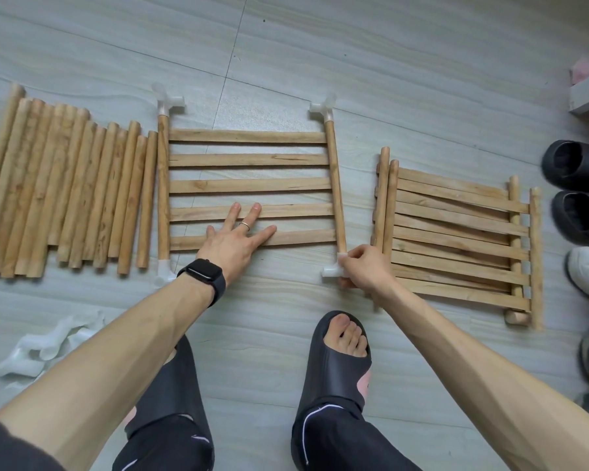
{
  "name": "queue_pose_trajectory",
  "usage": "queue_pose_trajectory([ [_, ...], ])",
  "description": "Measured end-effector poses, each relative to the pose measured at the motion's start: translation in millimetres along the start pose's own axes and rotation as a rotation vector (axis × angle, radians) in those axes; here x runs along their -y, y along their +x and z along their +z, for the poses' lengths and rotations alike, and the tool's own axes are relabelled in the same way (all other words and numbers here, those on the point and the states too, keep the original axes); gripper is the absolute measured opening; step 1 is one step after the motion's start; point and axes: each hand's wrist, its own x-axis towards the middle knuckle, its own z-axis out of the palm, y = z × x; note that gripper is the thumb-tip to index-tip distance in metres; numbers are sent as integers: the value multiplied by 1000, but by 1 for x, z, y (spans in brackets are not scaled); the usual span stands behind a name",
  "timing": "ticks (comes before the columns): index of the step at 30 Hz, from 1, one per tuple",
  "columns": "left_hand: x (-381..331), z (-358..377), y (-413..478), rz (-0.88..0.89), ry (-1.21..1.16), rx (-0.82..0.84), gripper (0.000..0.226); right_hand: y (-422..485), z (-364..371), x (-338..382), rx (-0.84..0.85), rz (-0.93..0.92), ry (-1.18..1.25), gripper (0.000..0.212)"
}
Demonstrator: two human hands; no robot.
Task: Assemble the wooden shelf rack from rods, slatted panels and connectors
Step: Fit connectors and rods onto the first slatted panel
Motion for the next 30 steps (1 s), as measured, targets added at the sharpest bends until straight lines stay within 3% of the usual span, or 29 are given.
queue_pose_trajectory([
  [3, -1, -2, -1, 5, 20, 11, 76, 1, 5, -1, -42, 21, 50, 38],
  [9, -3, -2, 2, 15, 49, 17, 77, 6, 7, 3, -31, 159, 317, 20],
  [16, -1, 0, 4, 33, 86, 14, 74, -11, 22, -10, -262, -199, -172, 20],
  [21, -2, -1, 4, 43, 79, 19, 75, -16, 34, -5, -331, -211, -195, 28],
  [26, -2, -2, 4, 48, 84, 18, 74, -8, 24, -2, -258, -147, -42, 23],
  [30, 0, -1, 4, 45, 81, 17, 74, -9, 25, -1, -280, -170, -144, 29],
])
